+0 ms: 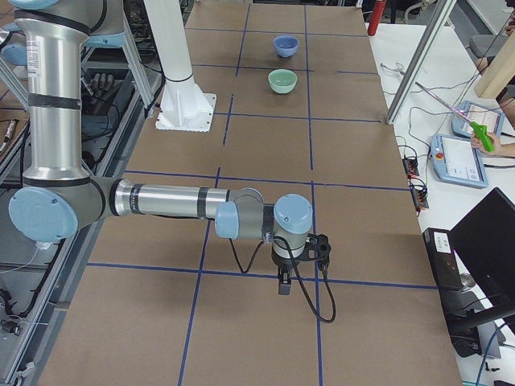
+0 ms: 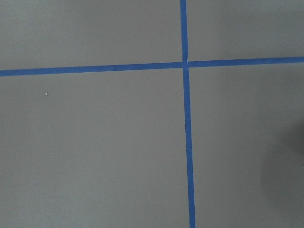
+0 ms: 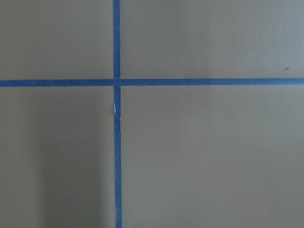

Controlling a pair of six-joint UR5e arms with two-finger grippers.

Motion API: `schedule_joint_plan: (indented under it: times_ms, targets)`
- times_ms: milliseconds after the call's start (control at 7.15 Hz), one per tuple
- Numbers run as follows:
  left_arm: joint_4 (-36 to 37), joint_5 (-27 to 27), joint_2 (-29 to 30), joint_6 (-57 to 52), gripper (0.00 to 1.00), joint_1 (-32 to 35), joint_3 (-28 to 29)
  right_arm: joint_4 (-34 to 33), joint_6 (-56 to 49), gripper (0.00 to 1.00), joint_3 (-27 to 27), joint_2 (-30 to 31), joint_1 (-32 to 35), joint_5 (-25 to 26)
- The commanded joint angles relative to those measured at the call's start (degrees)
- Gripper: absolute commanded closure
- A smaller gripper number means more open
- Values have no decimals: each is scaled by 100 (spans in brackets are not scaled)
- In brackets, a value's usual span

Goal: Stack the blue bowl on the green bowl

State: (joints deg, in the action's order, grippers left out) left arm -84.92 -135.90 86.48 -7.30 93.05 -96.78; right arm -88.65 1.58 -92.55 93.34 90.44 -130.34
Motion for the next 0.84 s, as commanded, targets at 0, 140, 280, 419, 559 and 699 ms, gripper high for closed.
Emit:
schedule_joint_plan:
  times_ms: [0, 140, 280, 419, 559, 699]
  targets:
    - [-163, 2, 62, 53, 0, 3, -199, 6, 0, 0, 0, 0, 0, 0]
    - [-174, 20, 44, 80, 0, -75, -505, 6, 0, 0, 0, 0, 0, 0]
    - [-217, 2, 18, 437, 0, -172, -665, 6, 0, 0, 0, 0, 0, 0]
    - [-592, 2, -17, 1293, 0, -469, -893, 6, 0, 0, 0, 0, 0, 0]
    - [-1135, 11, -35, 2259, 0, -881, -930, 6, 0, 0, 0, 0, 0, 0]
    - [-1880, 46, -279, 3060, 0, -1337, -913, 6, 0, 0, 0, 0, 0, 0]
